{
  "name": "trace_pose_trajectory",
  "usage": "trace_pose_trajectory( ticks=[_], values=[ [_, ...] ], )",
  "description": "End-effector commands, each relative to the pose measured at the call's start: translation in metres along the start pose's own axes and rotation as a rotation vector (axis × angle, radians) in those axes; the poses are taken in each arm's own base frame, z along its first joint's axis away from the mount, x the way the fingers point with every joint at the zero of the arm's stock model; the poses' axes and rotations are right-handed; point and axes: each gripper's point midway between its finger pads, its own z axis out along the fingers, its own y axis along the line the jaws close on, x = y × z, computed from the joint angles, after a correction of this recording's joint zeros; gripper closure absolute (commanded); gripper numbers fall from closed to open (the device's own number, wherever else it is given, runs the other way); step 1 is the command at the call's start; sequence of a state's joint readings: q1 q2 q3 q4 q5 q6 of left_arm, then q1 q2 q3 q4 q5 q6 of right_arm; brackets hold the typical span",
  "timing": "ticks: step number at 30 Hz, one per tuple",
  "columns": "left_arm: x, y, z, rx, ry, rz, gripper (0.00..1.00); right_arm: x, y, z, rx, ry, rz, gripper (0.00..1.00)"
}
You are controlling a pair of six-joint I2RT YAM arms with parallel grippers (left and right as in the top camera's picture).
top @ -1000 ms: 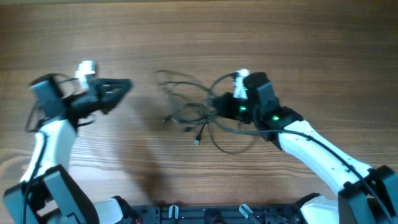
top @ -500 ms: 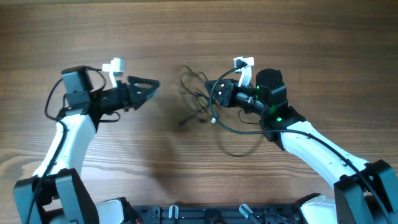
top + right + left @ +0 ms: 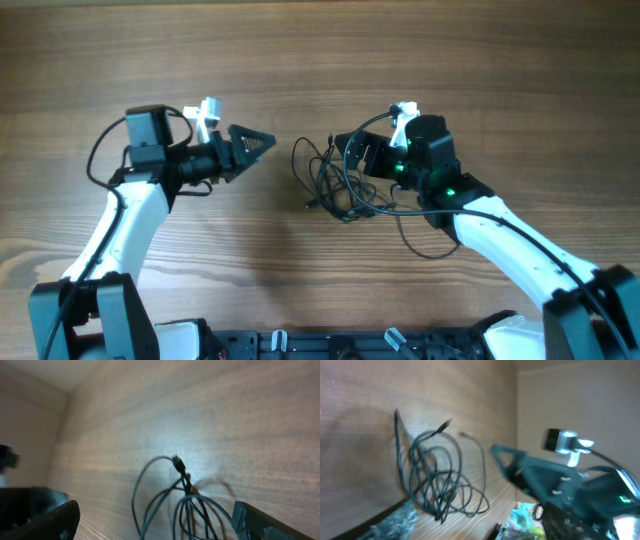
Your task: Untangle cables
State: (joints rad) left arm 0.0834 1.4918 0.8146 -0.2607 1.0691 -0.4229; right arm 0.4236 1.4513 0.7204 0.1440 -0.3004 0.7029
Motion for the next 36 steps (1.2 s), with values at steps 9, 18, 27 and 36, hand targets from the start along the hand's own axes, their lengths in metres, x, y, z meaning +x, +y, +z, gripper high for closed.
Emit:
trace_pose_trajectory(
  ticks=[9, 18, 27, 36],
  values=[
    [0.062, 0.064, 0.035, -0.624, -0.025, -0.301, 0.4, -0.01, -0.004, -0.034, 0.066, -0.029, 0.0, 0.0],
    [0.07, 0.075, 0.072, -0.687, -0.062, -0.308, 0.44, 0.012, -0.021, -0.036, 0.135, 0.057, 0.033, 0.0],
    [0.076, 0.108, 0.082, -0.757, -0.066, -0.396, 0.96, 0.022, -0.028, -0.038, 0.166, 0.096, 0.047, 0.0],
    [0.038, 0.058, 0.057, -0.588, -0.128, -0.275, 0.96, 0.025, -0.03, -0.038, 0.174, 0.105, 0.051, 0.0]
  ],
)
